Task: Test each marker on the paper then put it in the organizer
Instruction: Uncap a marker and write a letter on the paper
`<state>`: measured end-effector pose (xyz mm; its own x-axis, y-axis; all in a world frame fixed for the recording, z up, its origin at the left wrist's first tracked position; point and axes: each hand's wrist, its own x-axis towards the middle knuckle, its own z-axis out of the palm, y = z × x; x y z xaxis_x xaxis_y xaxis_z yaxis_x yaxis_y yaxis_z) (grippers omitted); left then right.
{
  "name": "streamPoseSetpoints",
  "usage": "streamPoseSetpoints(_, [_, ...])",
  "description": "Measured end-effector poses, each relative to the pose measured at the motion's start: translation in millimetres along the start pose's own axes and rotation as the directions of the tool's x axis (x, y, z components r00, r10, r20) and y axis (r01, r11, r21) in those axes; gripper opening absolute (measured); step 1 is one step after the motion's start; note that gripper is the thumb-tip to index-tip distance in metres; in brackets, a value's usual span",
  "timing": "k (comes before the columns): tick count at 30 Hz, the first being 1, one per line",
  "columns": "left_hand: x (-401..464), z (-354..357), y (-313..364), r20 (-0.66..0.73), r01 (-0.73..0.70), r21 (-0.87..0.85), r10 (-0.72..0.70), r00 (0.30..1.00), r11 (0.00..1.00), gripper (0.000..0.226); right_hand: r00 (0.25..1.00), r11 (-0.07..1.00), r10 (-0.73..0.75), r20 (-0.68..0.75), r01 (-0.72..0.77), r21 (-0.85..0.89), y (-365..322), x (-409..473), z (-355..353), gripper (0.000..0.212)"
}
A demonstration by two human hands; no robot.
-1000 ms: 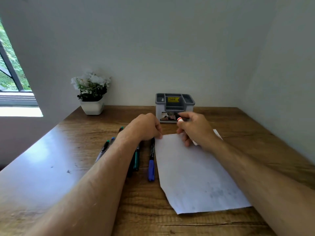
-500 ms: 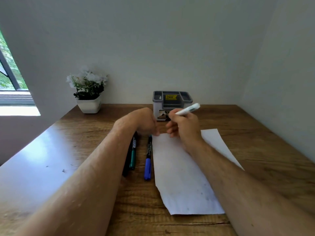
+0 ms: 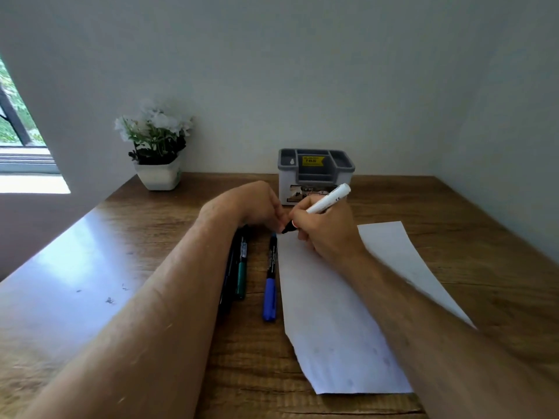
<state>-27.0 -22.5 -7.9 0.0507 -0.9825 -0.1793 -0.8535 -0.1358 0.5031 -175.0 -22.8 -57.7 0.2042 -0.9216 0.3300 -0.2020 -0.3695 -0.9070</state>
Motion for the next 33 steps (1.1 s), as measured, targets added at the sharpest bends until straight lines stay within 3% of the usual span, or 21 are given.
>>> streamPoseSetpoints(7, [4.7, 1.1, -2.5, -0.011, -0.006, -0.002, 0.006, 1.000, 1.000, 0.014, 1.000, 0.994, -0.016, 0.024, 0.019, -0.112, 0.0, 2.3, -0.9, 0.019])
streamPoseSetpoints(17, [5.8, -0.2, -2.2, 0.003, -0.053, 0.031, 0.052, 0.999, 0.998, 0.010, 0.999, 0.987, -0.015, 0.049, 0.022, -0.158, 2.2, 4.7, 2.1, 0.013])
streamPoseSetpoints(22, [6.7, 1.4, -0.7, 0.018, -0.049, 0.052, 0.048, 0.999, 0.997, 0.014, 0.998, 0.988, -0.003, 0.061, 0.013, -0.153, -0.1, 4.2, 1.7, 0.020])
streamPoseSetpoints(33, [6.8, 2.8, -2.7, 0.031, -0.030, 0.000, 0.030, 0.999, 1.000, 0.015, 0.999, 0.986, -0.006, 0.035, 0.012, -0.166, -0.3, 5.3, 2.0, 0.022])
